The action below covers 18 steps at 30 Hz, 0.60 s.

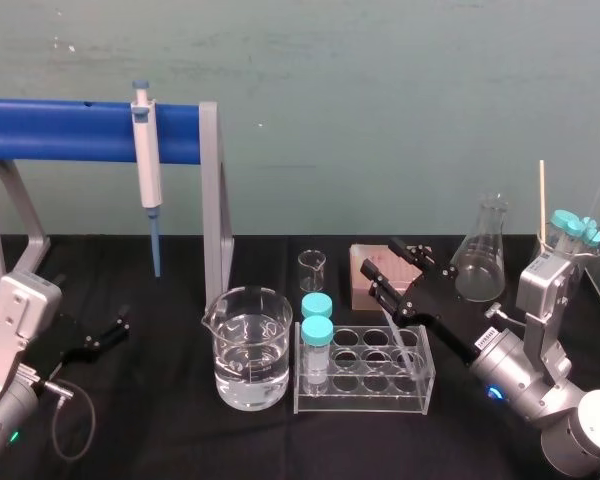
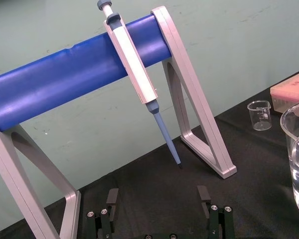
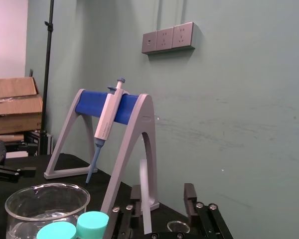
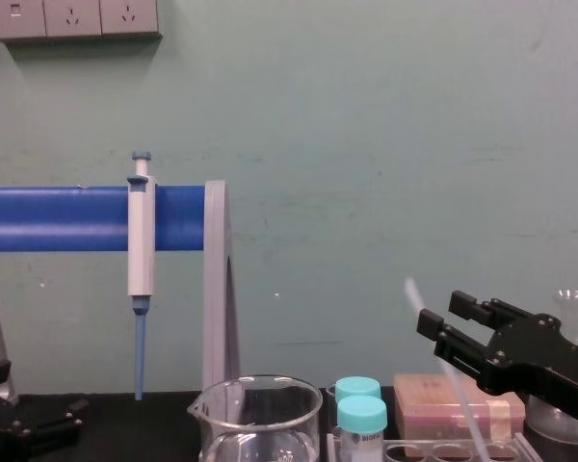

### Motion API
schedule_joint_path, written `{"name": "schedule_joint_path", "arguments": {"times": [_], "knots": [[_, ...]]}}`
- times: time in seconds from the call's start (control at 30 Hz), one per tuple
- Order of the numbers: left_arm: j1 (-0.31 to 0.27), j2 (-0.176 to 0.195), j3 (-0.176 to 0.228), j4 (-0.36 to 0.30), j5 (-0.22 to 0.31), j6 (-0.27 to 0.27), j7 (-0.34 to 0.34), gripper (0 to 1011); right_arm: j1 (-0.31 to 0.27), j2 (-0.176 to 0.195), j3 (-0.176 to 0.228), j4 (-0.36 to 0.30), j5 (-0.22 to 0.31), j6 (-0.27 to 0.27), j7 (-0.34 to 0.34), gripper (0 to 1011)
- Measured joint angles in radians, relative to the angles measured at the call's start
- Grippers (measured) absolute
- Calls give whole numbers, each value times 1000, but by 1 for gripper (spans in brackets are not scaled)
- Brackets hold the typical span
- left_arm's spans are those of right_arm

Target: Pick up the stirring rod with one hand, then place it down.

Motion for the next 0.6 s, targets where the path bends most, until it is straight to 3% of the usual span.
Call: {"name": "schedule_joint_path", "arguments": {"times": [0.43,0.6], "knots": [[0,0,0,0,0,0,0,1000,0,0,0,0,0,0,0,940],[0,0,0,0,0,0,0,1000,0,0,0,0,0,0,0,1003]]}}
